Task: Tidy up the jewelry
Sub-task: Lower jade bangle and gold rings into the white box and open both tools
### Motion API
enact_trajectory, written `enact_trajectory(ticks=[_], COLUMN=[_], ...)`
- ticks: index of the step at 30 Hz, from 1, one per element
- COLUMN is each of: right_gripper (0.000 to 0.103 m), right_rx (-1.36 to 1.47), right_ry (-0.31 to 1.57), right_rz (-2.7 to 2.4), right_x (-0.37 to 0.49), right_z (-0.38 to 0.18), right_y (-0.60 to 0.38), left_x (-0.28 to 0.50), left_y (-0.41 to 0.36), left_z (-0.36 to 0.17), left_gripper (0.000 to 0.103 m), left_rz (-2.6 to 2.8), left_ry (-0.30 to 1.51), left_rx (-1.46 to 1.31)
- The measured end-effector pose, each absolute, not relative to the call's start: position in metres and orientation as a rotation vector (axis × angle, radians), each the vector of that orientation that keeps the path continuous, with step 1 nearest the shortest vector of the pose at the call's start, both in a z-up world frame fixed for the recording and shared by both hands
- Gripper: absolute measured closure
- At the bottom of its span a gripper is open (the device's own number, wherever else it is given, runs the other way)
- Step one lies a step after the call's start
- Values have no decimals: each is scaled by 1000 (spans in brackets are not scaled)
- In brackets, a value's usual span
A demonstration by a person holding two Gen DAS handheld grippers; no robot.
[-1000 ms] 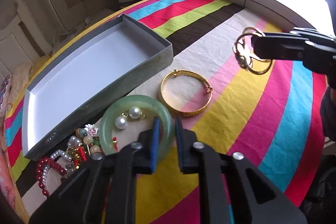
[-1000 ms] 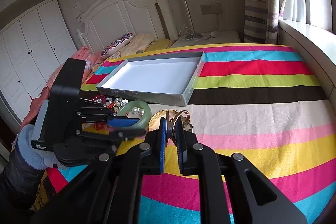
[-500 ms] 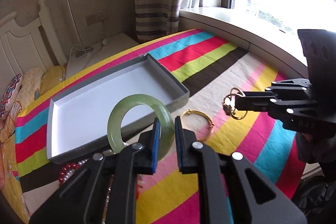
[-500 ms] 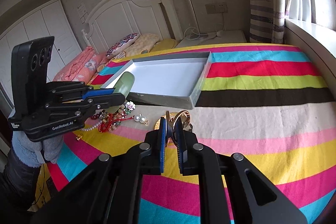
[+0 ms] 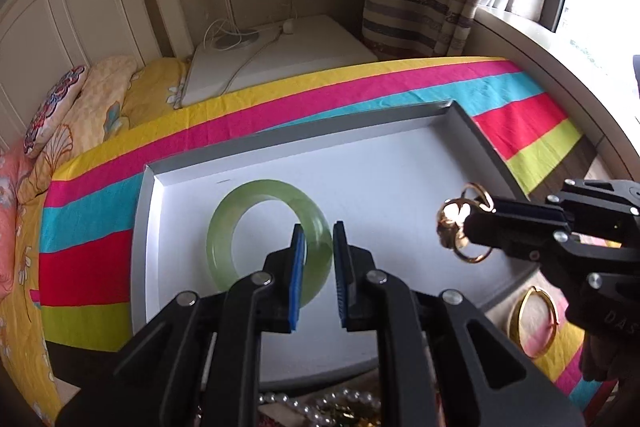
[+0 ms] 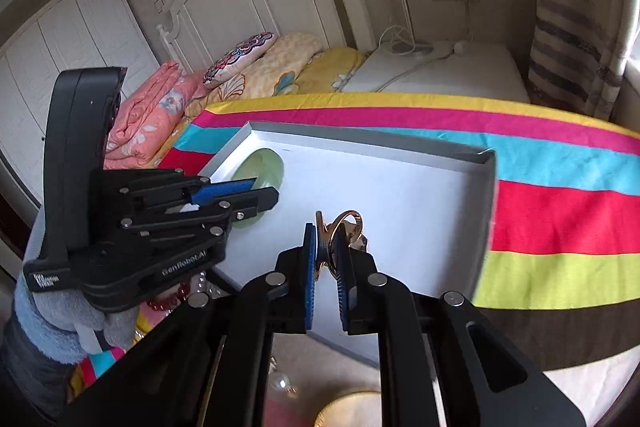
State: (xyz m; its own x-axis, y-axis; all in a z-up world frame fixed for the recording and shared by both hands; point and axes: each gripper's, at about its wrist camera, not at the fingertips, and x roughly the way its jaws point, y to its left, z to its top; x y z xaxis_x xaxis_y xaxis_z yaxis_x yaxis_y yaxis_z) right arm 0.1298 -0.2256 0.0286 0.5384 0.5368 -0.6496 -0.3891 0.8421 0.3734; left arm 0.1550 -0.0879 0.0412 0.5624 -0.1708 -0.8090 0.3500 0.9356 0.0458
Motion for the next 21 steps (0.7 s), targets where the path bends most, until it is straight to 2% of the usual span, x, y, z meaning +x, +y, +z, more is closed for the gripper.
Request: enact_trajectory(ticks=[3, 4, 7, 8, 9, 11, 13, 14, 15, 17, 19, 20, 21], right_gripper=[91, 91, 89, 88, 86, 78, 64, 51, 42, 42, 42, 38, 30], right_rx=[218, 211, 213, 217, 221, 237, 263, 273, 273, 265, 248, 228, 205], right_ry=[889, 898, 925, 928, 927, 905, 874, 853, 836, 801, 751, 724, 693], right_rz=[550, 533, 516, 520, 526, 527, 531, 534, 524, 508, 496, 479, 466], right_x=[151, 155, 162, 159, 157, 154, 150, 147, 144, 133, 115, 103, 89], right_z=[17, 13, 11, 11, 13, 17, 23, 27, 32, 44, 56, 61, 65], right_y=[-213, -210, -205, -205, -206, -213, -224, -230, -235, -246, -258, -265, -270], left_x=[167, 169, 171, 169, 166, 161, 152, 147, 141, 124, 98, 83, 69], left_y=[-83, -82, -82, -82, -82, -77, -69, -63, -57, -48, -40, -35, -31], left_z=[38, 41, 53, 58, 62, 70, 78, 82, 86, 92, 99, 101, 102], left_gripper=[93, 103, 103, 100, 95, 58, 42, 37, 33, 18, 9, 2, 2], left_rz=[-297, -299, -301, -304, -301, -291, -254, -258, -259, -223, -192, -179, -160], left_ry=[944, 944, 904, 895, 886, 856, 815, 803, 792, 751, 685, 655, 624], left_rx=[185, 178, 170, 168, 167, 161, 146, 122, 100, 72, 66, 68, 72])
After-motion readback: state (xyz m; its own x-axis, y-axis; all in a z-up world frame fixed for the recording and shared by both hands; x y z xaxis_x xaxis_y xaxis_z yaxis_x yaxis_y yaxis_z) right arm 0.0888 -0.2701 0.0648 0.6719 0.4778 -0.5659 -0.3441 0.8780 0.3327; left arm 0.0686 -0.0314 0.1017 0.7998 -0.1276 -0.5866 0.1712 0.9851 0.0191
